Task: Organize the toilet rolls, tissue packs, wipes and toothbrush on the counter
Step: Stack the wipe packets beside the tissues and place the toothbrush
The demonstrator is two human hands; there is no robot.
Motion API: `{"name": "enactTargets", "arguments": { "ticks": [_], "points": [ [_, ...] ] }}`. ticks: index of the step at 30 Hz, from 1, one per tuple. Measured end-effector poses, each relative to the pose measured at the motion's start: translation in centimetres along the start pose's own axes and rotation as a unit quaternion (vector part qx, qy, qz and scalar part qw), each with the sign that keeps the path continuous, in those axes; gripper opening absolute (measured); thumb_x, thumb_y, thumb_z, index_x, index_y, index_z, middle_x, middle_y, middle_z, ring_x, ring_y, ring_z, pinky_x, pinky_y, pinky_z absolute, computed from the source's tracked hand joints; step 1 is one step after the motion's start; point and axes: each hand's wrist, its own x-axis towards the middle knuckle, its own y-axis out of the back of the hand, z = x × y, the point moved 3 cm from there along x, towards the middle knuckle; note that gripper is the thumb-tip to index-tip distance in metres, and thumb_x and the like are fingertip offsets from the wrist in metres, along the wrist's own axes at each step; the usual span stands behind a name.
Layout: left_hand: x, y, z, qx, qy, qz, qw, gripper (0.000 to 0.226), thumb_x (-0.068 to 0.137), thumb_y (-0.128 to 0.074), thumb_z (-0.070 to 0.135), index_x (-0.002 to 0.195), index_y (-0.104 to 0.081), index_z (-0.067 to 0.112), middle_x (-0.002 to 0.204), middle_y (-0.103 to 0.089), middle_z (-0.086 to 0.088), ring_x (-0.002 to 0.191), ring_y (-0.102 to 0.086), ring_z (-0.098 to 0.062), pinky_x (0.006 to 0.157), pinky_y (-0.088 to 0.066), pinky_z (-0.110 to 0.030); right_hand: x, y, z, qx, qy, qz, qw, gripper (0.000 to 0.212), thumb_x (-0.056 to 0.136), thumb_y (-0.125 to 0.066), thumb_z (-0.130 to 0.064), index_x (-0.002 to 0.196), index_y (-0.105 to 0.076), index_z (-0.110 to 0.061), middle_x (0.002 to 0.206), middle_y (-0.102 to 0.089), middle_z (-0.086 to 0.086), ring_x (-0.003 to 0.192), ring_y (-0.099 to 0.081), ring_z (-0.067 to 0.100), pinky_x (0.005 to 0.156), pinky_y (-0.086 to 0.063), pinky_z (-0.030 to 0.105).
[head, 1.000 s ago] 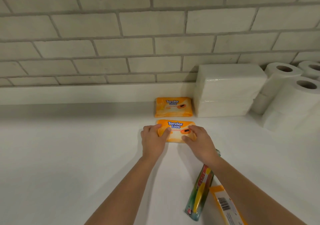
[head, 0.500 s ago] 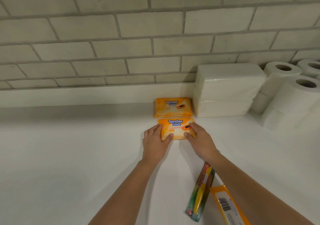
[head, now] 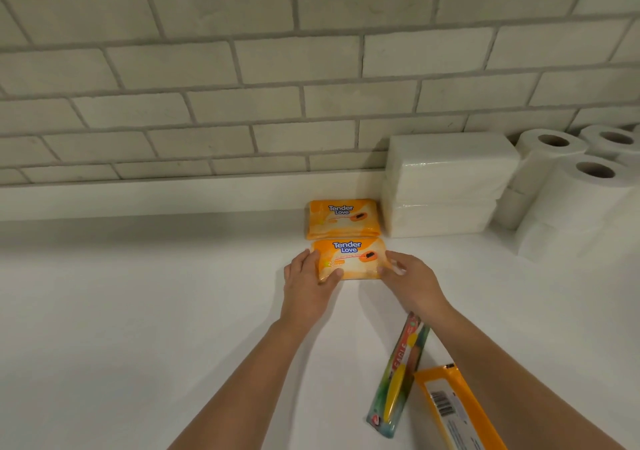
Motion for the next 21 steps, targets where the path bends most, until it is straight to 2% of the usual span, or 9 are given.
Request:
{"name": "enactTargets", "arguments": {
  "ticks": [5, 7, 9, 12, 15, 18, 21],
  "points": [
    [-1.8, 0.9, 0.8, 0.027, -0.054, 0.059, 0.996, 0.047, 0.093, -0.062, 0.041, 0.136, -0.056, 0.023, 0.140, -0.042, -0.002, 0.129, -0.033, -0.021, 0.104, -0.035, -0.028, -4.2, 3.4, 1.4, 0.069, -0.013, 0.040, 0.997, 0.020, 0.089, -0.065, -0.025, 0.108, -0.071, -0.024, 0.110, -0.066, -0.003, 0.101, -0.062, 0.014, 0.082, -0.047, 0.024],
    [-2.9, 0.8, 1.6, 0.027, -0.079, 0.072, 0.994, 0.038, 0.093, -0.064, 0.041, 0.128, -0.062, 0.026, 0.131, -0.049, 0.000, 0.123, -0.038, -0.020, 0.101, -0.036, -0.026, -5.7, 4.4, 2.3, 0.063, -0.021, 0.037, 0.997, 0.010, 0.088, -0.066, -0.021, 0.093, -0.073, -0.025, 0.098, -0.069, -0.005, 0.091, -0.063, 0.012, 0.070, -0.044, 0.017],
    [-4.4, 0.3, 2.9, 0.028, -0.102, 0.046, 0.993, 0.030, 0.092, -0.063, 0.043, 0.119, -0.066, 0.029, 0.121, -0.054, 0.005, 0.118, -0.042, -0.016, 0.097, -0.038, -0.024, -7.5, 5.2, 3.3, 0.053, -0.024, 0.037, 0.998, 0.008, 0.087, -0.067, -0.020, 0.084, -0.073, -0.025, 0.090, -0.069, -0.007, 0.084, -0.062, 0.008, 0.065, -0.040, 0.012],
    [-7.0, -1.1, 5.0, 0.026, -0.146, -0.065, 0.987, 0.023, 0.091, -0.062, 0.049, 0.105, -0.072, 0.034, 0.106, -0.059, 0.010, 0.108, -0.046, -0.011, 0.094, -0.044, -0.028, -9.8, 6.2, 4.9, 0.033, -0.050, 0.017, 0.998, 0.005, 0.085, -0.070, -0.023, 0.086, -0.075, -0.021, 0.089, -0.071, -0.007, 0.081, -0.063, 0.004, 0.063, -0.041, 0.013],
    [-10.0, -2.7, 7.0, 0.070, -0.177, -0.163, 0.968, 0.032, 0.086, -0.061, 0.061, 0.102, -0.075, 0.037, 0.098, -0.056, 0.009, 0.102, -0.044, -0.011, 0.091, -0.044, -0.032, -12.0, 7.1, 6.5, 0.006, -0.086, 0.012, 0.996, 0.017, 0.080, -0.074, -0.023, 0.097, -0.073, -0.020, 0.098, -0.069, -0.005, 0.089, -0.063, 0.008, 0.065, -0.041, 0.013],
    [-12.1, -3.9, 8.3, 0.140, -0.194, -0.210, 0.948, 0.058, 0.073, -0.057, 0.080, 0.115, -0.069, 0.042, 0.104, -0.050, 0.009, 0.108, -0.040, -0.011, 0.093, -0.042, -0.032, -13.9, 7.9, 7.5, -0.069, -0.112, 0.000, 0.991, 0.044, 0.075, -0.079, -0.031, 0.115, -0.064, -0.021, 0.115, -0.058, -0.001, 0.096, -0.056, 0.010, 0.062, -0.039, 0.014],
    [-13.3, -4.8, 9.0, 0.219, -0.207, -0.236, 0.924, 0.076, 0.064, -0.057, 0.088, 0.127, -0.059, 0.044, 0.119, -0.048, 0.008, 0.118, -0.037, -0.014, 0.097, -0.039, -0.034, -15.5, 8.4, 8.6, -0.087, -0.166, -0.042, 0.981, 0.071, 0.070, -0.081, -0.042, 0.131, -0.054, -0.017, 0.127, -0.057, 0.003, 0.109, -0.058, 0.017, 0.080, -0.044, 0.023]
  ]
}}
